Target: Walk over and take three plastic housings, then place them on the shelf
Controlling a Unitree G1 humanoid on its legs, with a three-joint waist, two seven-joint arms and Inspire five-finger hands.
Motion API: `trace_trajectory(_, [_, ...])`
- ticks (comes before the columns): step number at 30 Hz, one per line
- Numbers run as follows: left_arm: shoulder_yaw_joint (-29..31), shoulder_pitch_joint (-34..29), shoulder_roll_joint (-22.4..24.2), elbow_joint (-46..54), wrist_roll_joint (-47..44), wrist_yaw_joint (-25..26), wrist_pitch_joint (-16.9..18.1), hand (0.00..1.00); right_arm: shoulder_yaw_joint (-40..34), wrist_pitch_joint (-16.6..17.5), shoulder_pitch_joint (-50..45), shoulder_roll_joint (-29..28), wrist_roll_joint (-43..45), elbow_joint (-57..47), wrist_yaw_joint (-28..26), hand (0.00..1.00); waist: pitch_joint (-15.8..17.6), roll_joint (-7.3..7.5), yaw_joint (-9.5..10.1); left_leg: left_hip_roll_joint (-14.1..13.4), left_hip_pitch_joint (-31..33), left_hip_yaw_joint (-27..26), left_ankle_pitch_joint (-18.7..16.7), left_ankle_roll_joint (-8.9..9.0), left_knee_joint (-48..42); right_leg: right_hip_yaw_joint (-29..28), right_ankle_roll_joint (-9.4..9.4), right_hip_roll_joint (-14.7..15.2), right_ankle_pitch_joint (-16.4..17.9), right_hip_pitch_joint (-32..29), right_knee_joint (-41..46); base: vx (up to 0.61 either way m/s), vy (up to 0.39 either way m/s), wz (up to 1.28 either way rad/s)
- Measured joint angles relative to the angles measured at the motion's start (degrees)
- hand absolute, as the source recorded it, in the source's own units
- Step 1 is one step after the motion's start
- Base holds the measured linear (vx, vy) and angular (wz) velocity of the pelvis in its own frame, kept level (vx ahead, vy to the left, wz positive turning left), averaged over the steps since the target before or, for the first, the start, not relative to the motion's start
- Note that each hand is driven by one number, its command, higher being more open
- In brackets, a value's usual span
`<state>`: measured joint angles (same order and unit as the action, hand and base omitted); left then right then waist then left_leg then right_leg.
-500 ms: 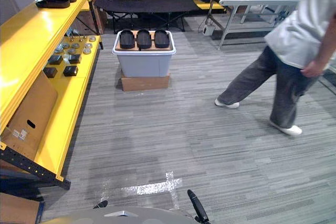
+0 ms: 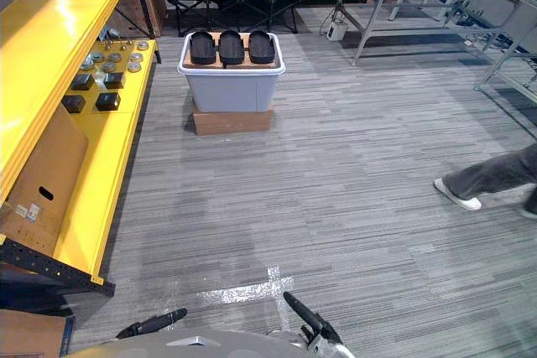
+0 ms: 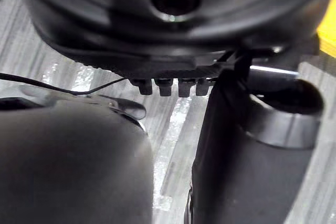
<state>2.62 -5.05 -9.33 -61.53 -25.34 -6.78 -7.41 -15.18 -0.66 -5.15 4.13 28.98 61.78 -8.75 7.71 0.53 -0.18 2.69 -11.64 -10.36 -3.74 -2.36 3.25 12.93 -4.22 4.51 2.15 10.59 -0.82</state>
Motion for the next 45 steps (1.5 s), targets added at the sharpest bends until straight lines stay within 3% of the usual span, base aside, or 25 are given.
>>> trace_trajectory(3, [-0.34, 0.08, 1.41, 2.87, -1.79, 1.42, 2.71, 1.00, 0.76, 2.69, 1.31, -0.09, -0.64, -2.02, -0.14, 1.00, 0.08, -0.02, -0.06, 0.06, 0.02, 0.31, 0.79, 0.36, 1.06, 0.29, -0.01, 0.06, 0.01, -0.58, 0.38, -0.04, -0.017, 0.05])
trace_trajectory(7, [-1.83, 0.05, 2.59, 4.35, -1.97, 1.36, 3.71, 1.00, 2.32, 4.87, 1.85, -0.13, -0.65, -3.31, -0.22, 1.00, 0.29, 0.31, -0.07, 0.03, -0.01, 0.57, 0.94, 0.40, 1.06, 0.74, -0.23, 0.14, 0.16, -0.63, 0.85, -0.05, -0.020, 0.05])
trace_trajectory(17, [-1.77, -1.65, 2.90, 4.82, -1.82, 1.98, 6.04, 1.00, 2.45, 6.28, -0.38, -1.35, -3.47, -3.72, 1.66, 1.00, 0.46, 0.39, -0.10, 0.26, -0.78, -0.61, 0.92, 0.32, 1.49, -0.74, -0.01, 0.32, 0.29, -1.11, 1.65, -0.03, -0.004, -0.08])
trace_trajectory(19, [-1.75, -1.55, 2.76, 4.80, -1.03, 2.63, 6.18, 1.00, 2.43, 6.84, -0.96, -1.80, -4.14, -3.71, 2.46, 1.00, 0.71, 0.74, -0.22, 0.54, -0.52, -0.80, 0.29, -0.14, 1.20, -0.82, 0.05, 0.93, 1.76, -2.63, 4.55, -0.04, 0.016, -0.02])
trace_trajectory(20, [-1.81, -1.40, 2.53, 4.79, -0.65, 2.66, 6.28, 1.00, 2.40, 6.49, -1.38, -1.87, -4.23, -3.71, 2.81, 1.00, 1.21, 1.58, -0.34, 0.81, 0.11, -0.74, -0.59, -1.32, -0.07, -0.75, -1.03, 1.88, 3.68, -4.54, 8.99, -0.04, 0.042, 0.07])
trace_trajectory(21, [-1.82, -0.83, 2.57, 4.81, 0.05, 2.76, 6.51, 1.00, 2.44, 6.14, -1.50, -1.83, -3.75, -3.65, 2.80, 1.00, 1.89, 0.96, -0.15, 0.60, 0.59, -0.62, -1.88, -2.87, -2.07, -0.67, -2.63, 2.77, 4.84, -7.25, 15.89, -0.04, 0.052, 0.06])
trace_trajectory(22, [-1.84, -0.51, 2.60, 4.79, 0.61, 2.78, 6.77, 1.00, 2.39, 6.08, -1.50, -1.78, -3.53, -3.67, 2.71, 1.00, 2.52, 1.38, -0.08, 0.45, 1.07, -0.72, -2.86, -3.32, -3.36, -0.65, -2.91, 3.33, 5.01, -9.74, 20.89, -0.05, 0.081, -0.08])
trace_trajectory(23, [-1.79, 0.07, 2.54, 4.86, 1.06, 2.82, 7.51, 1.00, 2.40, 6.09, -1.18, -1.61, -2.13, -3.72, 2.22, 1.00, 2.91, 1.24, -0.02, 0.22, 2.12, -1.22, -4.26, -3.96, -6.11, -0.57, -2.93, 4.91, 4.37, -15.57, 31.86, -0.03, 0.095, -0.11])
trace_trajectory(24, [-1.80, 0.53, 2.33, 4.85, 1.06, 3.18, 7.72, 1.00, 2.47, 6.14, -0.57, -1.79, -0.43, -3.61, 1.38, 1.00, 4.56, 1.57, -0.19, 0.15, 1.75, -1.41, -4.99, -4.70, -8.38, -0.37, -1.16, 6.51, 5.50, -19.48, 39.71, 0.00, 0.099, -0.10])
trace_trajectory(25, [-1.79, 0.64, 2.05, 4.85, 1.04, 3.54, 7.73, 1.00, 2.50, 6.29, -0.62, -1.81, -0.12, -3.60, 0.99, 1.00, 4.91, 2.05, -0.33, -0.03, 1.26, -1.44, -5.47, -4.69, -9.03, -0.38, -0.56, 6.63, 6.05, -20.28, 40.70, 0.07, 0.100, -0.01])
trace_trajectory(28, [-1.86, 0.66, 1.67, 4.84, 0.77, 3.75, 7.58, 1.00, 3.61, 7.12, -1.34, -1.81, 0.63, -3.45, 0.18, 1.00, 5.15, 2.10, -0.34, -1.71, 0.54, -1.30, -6.94, -3.32, -10.25, -0.14, -1.35, 4.33, 6.14, -20.77, 29.50, 0.14, 0.073, 0.03])
trace_trajectory(29, [-1.99, 0.80, 1.71, 4.88, 0.68, 3.74, 7.31, 1.00, 3.61, 7.11, -1.20, -1.83, 0.63, -3.27, -0.10, 1.00, 5.16, 2.09, -0.34, -2.07, 0.37, -1.27, -7.09, -3.05, -10.28, -0.15, -2.21, 3.28, 5.25, -20.68, 22.60, 0.22, 0.008, -0.01])
trace_trajectory(31, [-2.09, 0.93, 1.68, 4.90, 0.74, 3.83, 7.01, 1.00, 3.31, 6.10, -0.90, -1.69, 0.70, -2.83, -1.16, 1.00, 5.20, 2.16, -0.39, -2.22, 0.10, -1.28, -8.09, -1.44, -10.86, -0.04, -1.88, 2.54, 2.61, -20.43, 14.78, 0.23, -0.028, -0.02])
trace_trajectory(33, [-2.11, 0.97, 1.64, 4.96, 1.01, 4.33, 6.77, 1.00, 2.80, 5.01, -0.77, -1.65, 0.66, -2.77, -2.32, 1.00, 5.48, 2.30, -0.40, -2.30, -1.25, -1.24, -9.84, 1.31, -11.83, -0.19, -0.43, 2.19, -0.53, -19.43, 11.43, 0.26, -0.104, 0.01])
trace_trajectory(35, [-2.10, 0.86, 1.76, 5.49, 1.28, 5.60, 5.39, 1.00, 2.11, 3.55, -0.74, -1.52, 0.66, -2.44, -3.08, 1.00, 5.34, 2.19, -0.36, -3.08, -3.13, -1.07, -14.64, 3.11, -14.03, -0.06, 2.83, 2.08, 0.24, -18.54, 14.46, 0.31, -0.223, 0.06])
trace_trajectory(36, [-1.99, 0.81, 1.97, 5.77, 1.26, 6.04, 4.95, 1.00, 1.95, 2.97, -0.62, -1.18, 0.76, -2.51, -3.26, 1.00, 5.27, 1.61, -0.42, -4.04, -3.07, -1.09, -16.16, 3.60, -15.41, 0.52, 3.18, 1.75, 0.15, -18.84, 16.22, 0.29, -0.238, -0.01])
trace_trajectory(37, [-1.50, -0.27, 2.78, 5.86, 1.25, 6.50, 4.53, 1.00, 1.98, 1.67, -0.72, 0.14, 0.76, -2.61, -3.64, 1.00, 3.99, -0.66, -0.83, -7.60, -2.80, -1.91, -19.47, 8.28, -18.39, 2.76, 4.69, -0.62, 1.15, -18.69, 18.26, 0.40, -0.213, -0.07])
trace_trajectory(38, [-0.63, -1.74, 2.86, 5.92, 1.01, 6.32, 4.37, 1.00, 2.44, 1.24, -0.49, 0.69, 0.48, -2.39, -3.67, 1.00, 2.80, -0.89, -0.96, -10.30, 1.31, -2.70, -19.82, 9.62, -29.51, 3.21, 5.08, -1.98, 1.21, -17.45, 17.25, 0.49, -0.274, -0.10])
trace_trajectory(39, [0.58, -1.36, 3.13, 6.22, 0.99, 6.40, 3.89, 1.00, 2.19, 1.24, -0.41, 0.81, 0.45, -1.48, -3.56, 1.00, 2.77, -2.65, -1.16, -13.77, 6.69, -3.14, -17.64, 9.35, -41.02, 3.64, 6.15, -3.85, 1.91, -16.60, 16.17, 0.43, -0.221, -0.11])
trace_trajectory(40, [0.85, -1.33, 3.18, 6.63, 1.01, 6.43, 4.11, 1.00, 2.22, 1.23, -0.32, 1.07, 0.41, -1.29, -3.55, 1.00, 2.50, -2.62, -0.97, -15.71, 9.61, -3.15, -14.94, 9.15, -47.45, 3.51, 6.89, -4.81, 1.76, -15.36, 14.72, 0.36, -0.212, -0.20])
trace_trajectory(41, [1.93, -1.16, 3.27, 6.87, 0.47, 6.57, 4.18, 1.00, 2.23, 1.28, 0.09, 2.07, -0.60, -1.17, -3.44, 1.00, 3.65, -3.74, -0.43, -18.92, 14.87, -2.61, -12.16, 9.02, -58.49, 3.15, 7.83, -6.21, 1.83, -12.06, 12.34, 0.49, -0.225, -0.28])
trace_trajectory(43, [3.10, 0.13, 3.80, 6.81, -1.28, 6.51, 4.45, 1.00, 1.64, 1.27, 0.63, 3.18, -1.96, 0.55, -2.94, 1.00, 5.85, -4.08, 0.08, -18.87, 18.39, -1.33, -12.93, 9.48, -63.26, 2.37, 8.78, -6.72, 2.45, -6.25, 10.12, 0.57, -0.232, -0.24])
trace_trajectory(45, [3.98, -0.12, 4.70, 6.59, -1.30, 5.58, 3.33, 1.00, 0.93, 1.23, 0.66, 3.03, -3.69, 1.74, -1.83, 1.00, 6.02, -3.52, 0.38, -14.56, 21.14, -1.37, -13.66, 9.04, -53.00, 1.42, 8.83, -5.38, 2.44, -0.83, 8.06, 0.45, -0.081, -0.22])
